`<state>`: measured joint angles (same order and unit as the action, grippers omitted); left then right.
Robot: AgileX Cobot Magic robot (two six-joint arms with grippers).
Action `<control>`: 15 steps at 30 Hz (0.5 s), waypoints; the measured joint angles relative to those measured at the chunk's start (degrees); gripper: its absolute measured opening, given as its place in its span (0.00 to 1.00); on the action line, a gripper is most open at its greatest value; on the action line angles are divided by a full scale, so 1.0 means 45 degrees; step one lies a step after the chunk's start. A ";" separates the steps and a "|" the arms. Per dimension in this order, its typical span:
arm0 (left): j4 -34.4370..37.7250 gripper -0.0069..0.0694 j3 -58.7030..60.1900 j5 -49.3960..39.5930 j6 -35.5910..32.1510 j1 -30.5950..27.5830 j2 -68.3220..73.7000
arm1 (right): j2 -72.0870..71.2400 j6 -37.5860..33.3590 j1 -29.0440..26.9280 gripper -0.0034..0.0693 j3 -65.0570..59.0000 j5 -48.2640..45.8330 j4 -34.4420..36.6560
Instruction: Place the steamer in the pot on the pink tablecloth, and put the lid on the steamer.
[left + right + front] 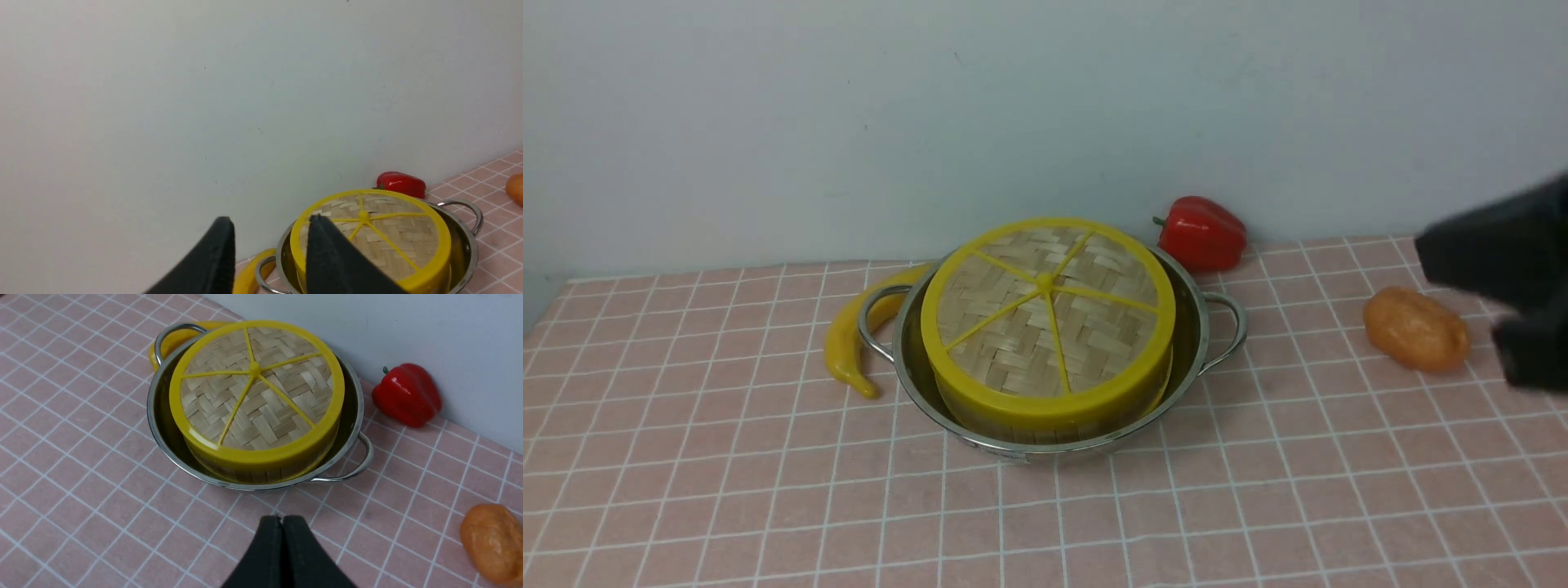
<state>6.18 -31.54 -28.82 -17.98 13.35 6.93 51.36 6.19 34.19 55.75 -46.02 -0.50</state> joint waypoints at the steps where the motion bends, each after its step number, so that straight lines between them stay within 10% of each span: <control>1: 0.0000 0.41 0.0000 -0.0036 0.0000 0.0000 0.0000 | -0.0530 0.0184 0.0000 0.03 -0.0763 0.0663 -0.0027; 15: 0.0442 0.41 0.0000 -0.1658 0.0004 0.0000 0.0000 | -0.2131 0.1477 0.0000 0.04 -0.3362 0.2822 -0.0159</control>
<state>8.17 -31.54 -36.28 -17.97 13.35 6.93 41.77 12.84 34.19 40.62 -33.32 -1.22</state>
